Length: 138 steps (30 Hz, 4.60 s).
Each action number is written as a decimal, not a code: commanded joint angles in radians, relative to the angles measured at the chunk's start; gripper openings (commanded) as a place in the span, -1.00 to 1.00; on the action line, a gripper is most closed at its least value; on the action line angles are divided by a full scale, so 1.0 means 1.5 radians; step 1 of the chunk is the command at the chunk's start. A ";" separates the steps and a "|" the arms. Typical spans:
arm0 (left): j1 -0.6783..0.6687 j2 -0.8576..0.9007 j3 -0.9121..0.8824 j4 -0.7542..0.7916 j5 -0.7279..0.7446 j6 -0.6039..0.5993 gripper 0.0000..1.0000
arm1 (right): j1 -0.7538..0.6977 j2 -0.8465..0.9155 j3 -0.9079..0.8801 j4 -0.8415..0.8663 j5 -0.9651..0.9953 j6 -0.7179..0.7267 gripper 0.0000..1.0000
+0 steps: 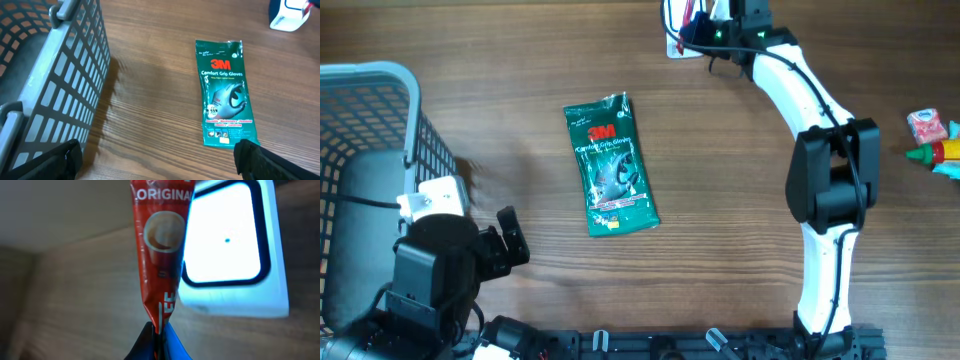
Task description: Scan the item barcode
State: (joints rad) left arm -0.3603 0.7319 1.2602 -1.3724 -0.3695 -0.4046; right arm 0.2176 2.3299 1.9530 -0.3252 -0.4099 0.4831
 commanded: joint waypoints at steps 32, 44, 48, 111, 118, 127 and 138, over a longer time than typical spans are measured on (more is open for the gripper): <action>-0.002 -0.004 0.001 0.001 -0.006 0.005 1.00 | -0.515 -0.116 -0.072 -0.348 0.373 0.218 -0.91; -0.002 -0.004 0.001 0.001 -0.006 0.005 1.00 | -0.511 -0.093 -0.033 -0.347 0.073 0.075 0.25; -0.002 -0.004 0.001 0.001 -0.006 0.005 1.00 | -0.432 -0.130 -0.033 -0.368 -0.183 -0.062 0.36; 0.211 0.872 -0.046 0.594 0.536 -0.132 0.88 | 0.098 -0.115 -0.117 -0.457 0.006 -0.049 0.99; 0.168 0.880 -0.051 0.594 0.537 -0.099 0.53 | 0.098 -0.115 -0.117 -0.459 0.006 -0.035 0.99; 0.149 0.876 -0.072 0.601 0.500 -0.092 -0.92 | 0.098 -0.115 -0.117 -0.478 0.006 -0.039 0.99; 0.237 0.650 -0.045 0.591 0.536 -0.101 -0.92 | 0.098 -0.115 -0.117 -0.445 -0.126 -0.093 0.99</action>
State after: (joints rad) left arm -0.0086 1.7496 1.1828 -0.4881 0.4065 -0.5449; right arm 0.3599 2.1578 1.7798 -1.0222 -0.4381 0.3828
